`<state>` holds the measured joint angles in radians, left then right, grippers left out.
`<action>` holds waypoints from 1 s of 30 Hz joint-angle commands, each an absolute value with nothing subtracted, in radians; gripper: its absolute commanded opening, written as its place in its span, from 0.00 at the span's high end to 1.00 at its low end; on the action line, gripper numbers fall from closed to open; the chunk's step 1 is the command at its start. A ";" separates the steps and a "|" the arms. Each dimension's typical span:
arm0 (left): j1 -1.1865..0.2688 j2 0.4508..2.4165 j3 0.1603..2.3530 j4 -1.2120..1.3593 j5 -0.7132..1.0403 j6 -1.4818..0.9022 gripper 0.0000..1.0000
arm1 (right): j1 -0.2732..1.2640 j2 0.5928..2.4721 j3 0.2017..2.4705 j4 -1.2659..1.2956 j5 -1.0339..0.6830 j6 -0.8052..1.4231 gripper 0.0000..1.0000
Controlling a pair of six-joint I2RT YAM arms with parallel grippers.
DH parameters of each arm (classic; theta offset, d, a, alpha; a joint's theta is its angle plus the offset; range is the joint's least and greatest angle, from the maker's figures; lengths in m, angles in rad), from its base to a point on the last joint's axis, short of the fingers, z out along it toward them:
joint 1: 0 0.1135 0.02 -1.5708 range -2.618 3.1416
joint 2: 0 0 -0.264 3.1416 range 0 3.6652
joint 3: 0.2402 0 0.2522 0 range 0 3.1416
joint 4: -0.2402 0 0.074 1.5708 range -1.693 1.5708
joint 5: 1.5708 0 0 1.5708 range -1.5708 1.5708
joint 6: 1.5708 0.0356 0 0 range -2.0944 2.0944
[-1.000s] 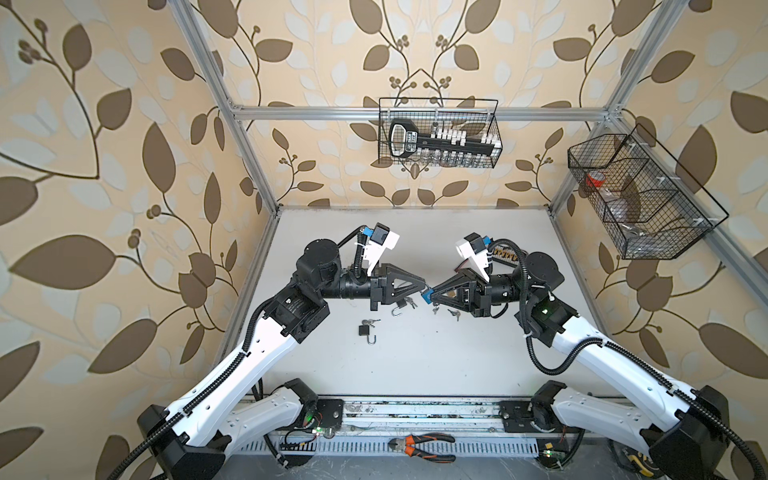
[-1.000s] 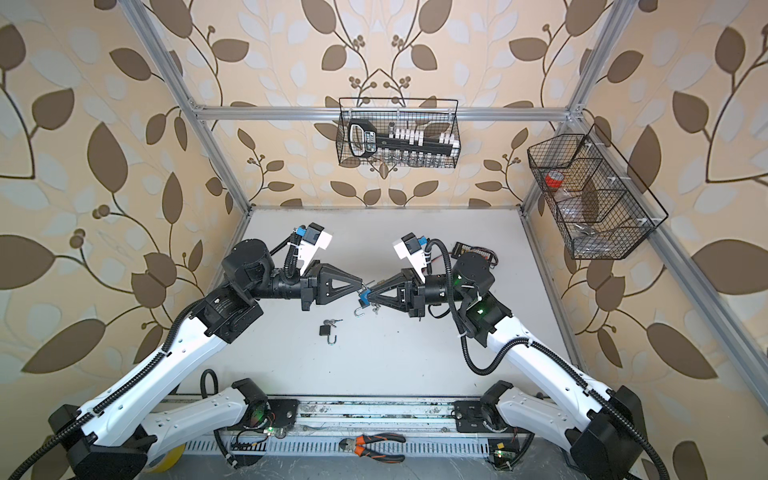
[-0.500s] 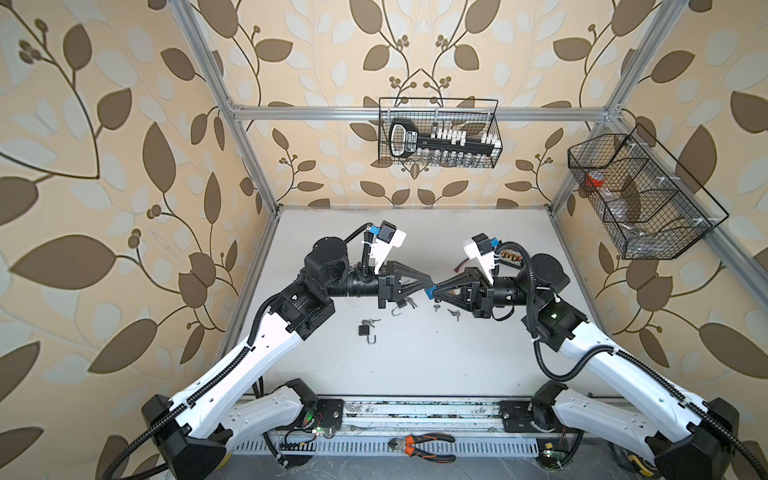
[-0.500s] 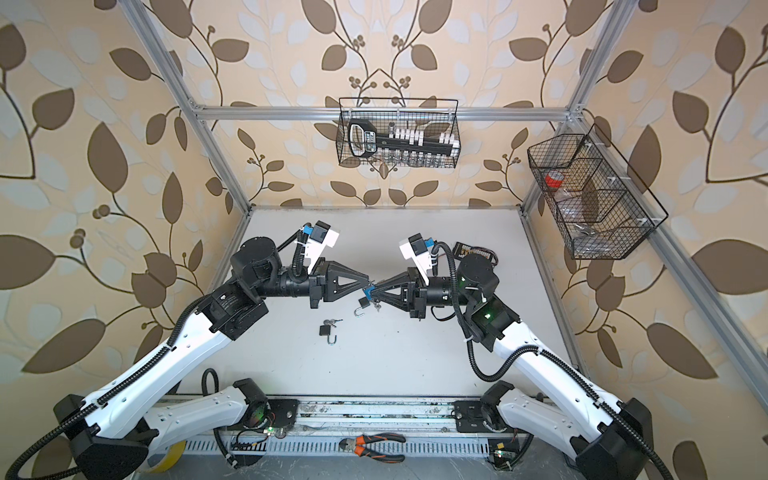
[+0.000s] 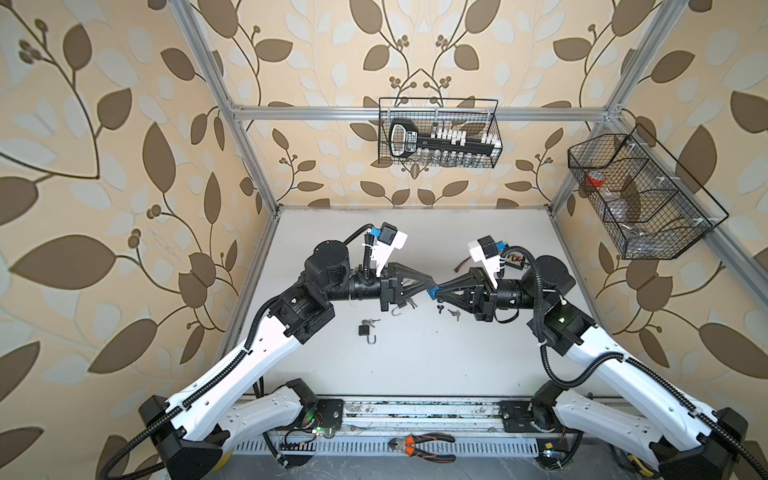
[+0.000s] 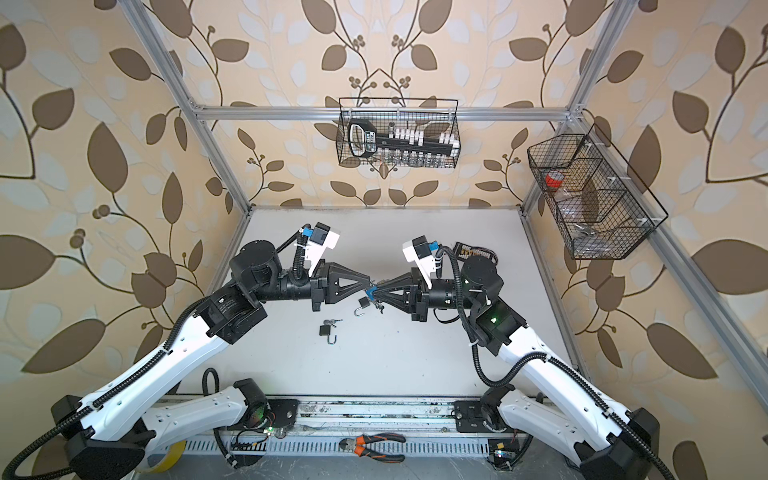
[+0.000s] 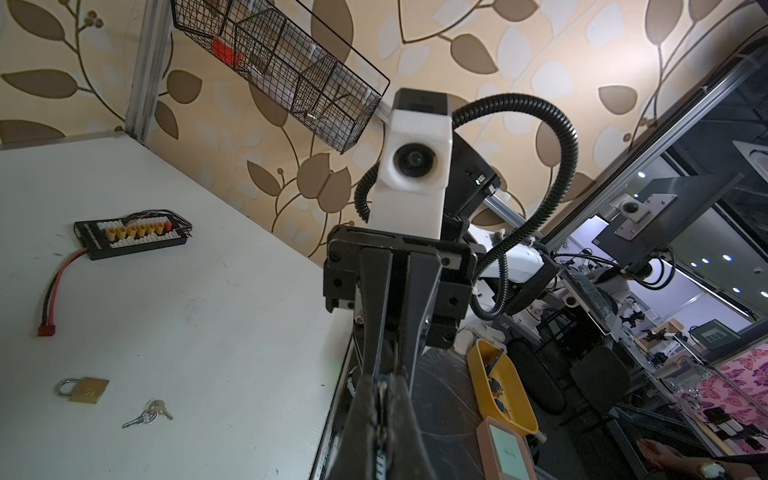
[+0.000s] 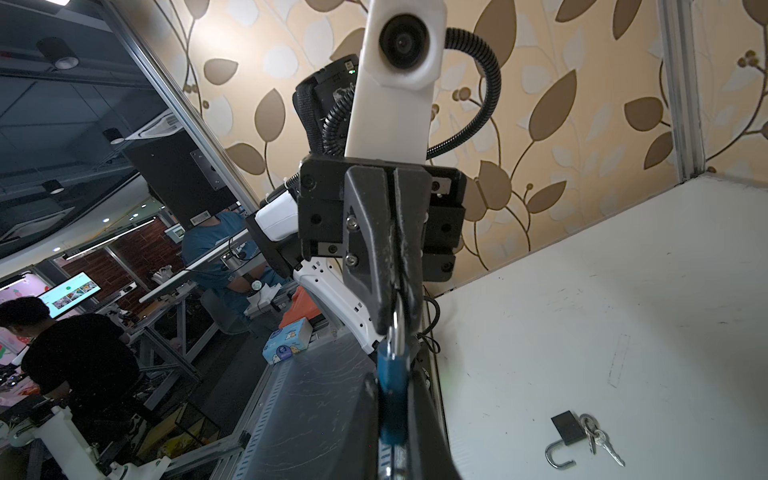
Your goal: Lock with the key
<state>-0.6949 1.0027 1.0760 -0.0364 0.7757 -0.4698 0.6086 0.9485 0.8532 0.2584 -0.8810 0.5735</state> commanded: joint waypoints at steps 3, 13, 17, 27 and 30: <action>-0.712 0.999 1.086 -0.100 0.766 -0.484 1.00 | 0.614 0.931 0.899 0.315 -0.861 0.501 1.00; -0.713 0.967 1.113 -0.099 0.743 -0.500 1.00 | 0.614 0.939 0.890 0.290 -0.913 0.474 1.00; -0.713 0.955 1.118 -0.086 0.735 -0.508 1.00 | 0.614 0.948 0.892 0.246 -0.930 0.446 1.00; -0.713 0.994 1.121 -0.083 0.794 -0.492 1.00 | 0.615 0.938 0.881 0.376 -0.913 0.535 1.00; -0.719 1.015 1.103 -0.086 0.821 -0.479 1.00 | 0.615 0.951 0.900 0.511 -0.896 0.643 1.00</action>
